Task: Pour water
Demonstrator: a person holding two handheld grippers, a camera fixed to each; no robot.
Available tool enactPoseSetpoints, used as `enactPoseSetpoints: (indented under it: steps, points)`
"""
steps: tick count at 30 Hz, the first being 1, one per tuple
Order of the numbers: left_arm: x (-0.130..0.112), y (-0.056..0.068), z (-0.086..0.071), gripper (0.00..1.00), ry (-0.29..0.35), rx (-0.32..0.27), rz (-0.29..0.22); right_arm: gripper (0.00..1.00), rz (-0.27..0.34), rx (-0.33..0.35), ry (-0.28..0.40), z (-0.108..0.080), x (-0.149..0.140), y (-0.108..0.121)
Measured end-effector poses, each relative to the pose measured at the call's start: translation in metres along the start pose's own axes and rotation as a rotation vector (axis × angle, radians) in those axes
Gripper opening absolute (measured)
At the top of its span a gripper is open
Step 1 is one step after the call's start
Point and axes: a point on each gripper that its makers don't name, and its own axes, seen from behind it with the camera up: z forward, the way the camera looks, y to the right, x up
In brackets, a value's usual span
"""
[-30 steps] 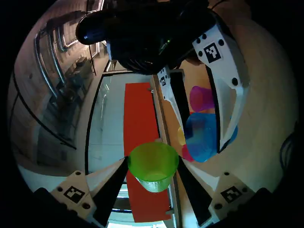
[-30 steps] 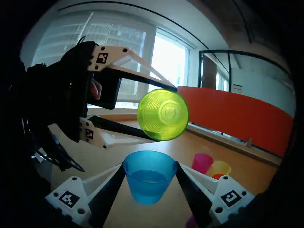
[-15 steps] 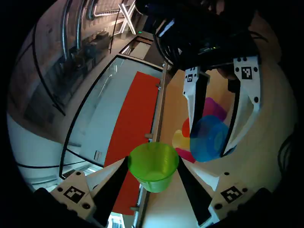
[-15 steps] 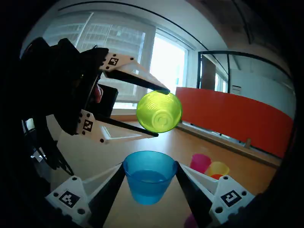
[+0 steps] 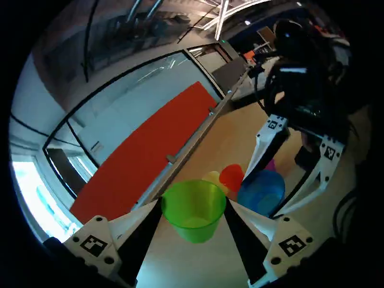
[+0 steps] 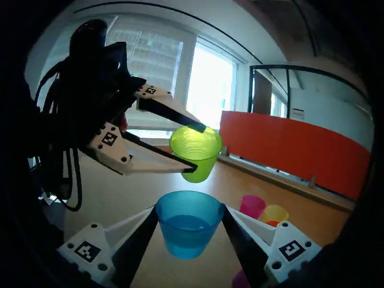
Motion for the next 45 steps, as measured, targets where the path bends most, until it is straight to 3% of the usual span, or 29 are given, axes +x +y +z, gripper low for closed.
enactPoseSetpoints:
  steps: [3, 8, 18, 27, 33, 45]
  points:
    - [-0.002, -0.006, 0.0, 0.88, 0.002, -0.008, -0.082, 0.94, -0.001, -0.003, 0.002, 0.0, 0.001, 0.0]
    - [-0.015, -0.013, 0.002, 0.88, -0.03, -0.003, -0.153, 0.94, 0.002, -0.007, 0.008, -0.001, 0.003, 0.001]
    - [-0.035, -0.009, 0.012, 0.88, -0.076, -0.041, -0.371, 0.94, 0.006, -0.022, 0.014, -0.004, 0.008, 0.007]
    - [-0.047, -0.005, 0.021, 0.88, -0.092, -0.08, -0.52, 0.94, 0.008, -0.045, 0.011, -0.012, 0.013, 0.018]
    - [-0.056, -0.005, 0.025, 0.88, -0.109, -0.092, -0.557, 0.94, 0.003, -0.064, 0.006, -0.019, 0.018, 0.026]
    - [-0.077, 0.011, 0.036, 0.88, -0.159, -0.113, -0.521, 0.94, -0.024, -0.142, -0.006, -0.044, 0.028, 0.064]
